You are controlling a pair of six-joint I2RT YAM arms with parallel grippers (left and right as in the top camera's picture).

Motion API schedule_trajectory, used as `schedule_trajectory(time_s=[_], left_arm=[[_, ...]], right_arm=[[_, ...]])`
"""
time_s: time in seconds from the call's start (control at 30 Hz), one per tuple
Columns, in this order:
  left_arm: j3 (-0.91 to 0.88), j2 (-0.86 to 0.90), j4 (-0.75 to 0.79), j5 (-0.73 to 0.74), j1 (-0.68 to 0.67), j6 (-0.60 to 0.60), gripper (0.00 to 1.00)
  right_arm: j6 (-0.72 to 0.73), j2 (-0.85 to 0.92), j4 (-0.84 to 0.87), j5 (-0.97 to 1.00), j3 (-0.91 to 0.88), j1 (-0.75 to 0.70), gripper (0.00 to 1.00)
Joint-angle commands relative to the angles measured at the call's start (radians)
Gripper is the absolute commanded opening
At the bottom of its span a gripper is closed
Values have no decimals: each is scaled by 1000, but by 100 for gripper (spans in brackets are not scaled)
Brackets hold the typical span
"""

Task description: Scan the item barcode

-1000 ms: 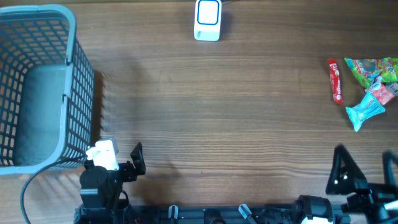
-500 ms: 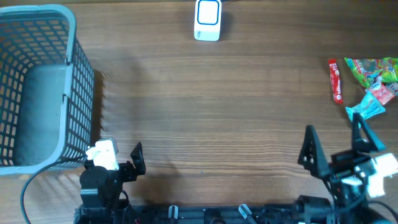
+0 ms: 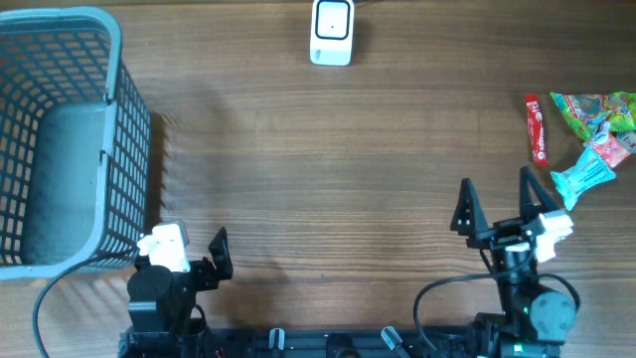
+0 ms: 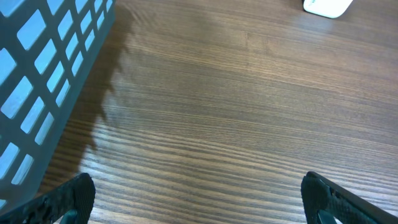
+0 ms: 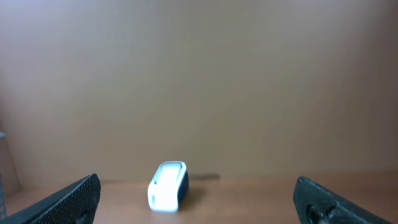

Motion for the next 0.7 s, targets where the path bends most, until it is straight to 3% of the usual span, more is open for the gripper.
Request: schedule_trajectory(time_s=[0.0, 0.17, 0.67], left_arm=[[-3, -6, 2, -9, -5, 16, 100], [-3, -6, 2, -9, -5, 16, 100], [-3, -6, 2, -9, -5, 16, 100]], right_arm=[[-31, -15, -56, 37, -12, 6, 100], [-52, -15, -276, 46, -12, 6, 100], [-71, -14, -268, 31, -12, 7, 100]])
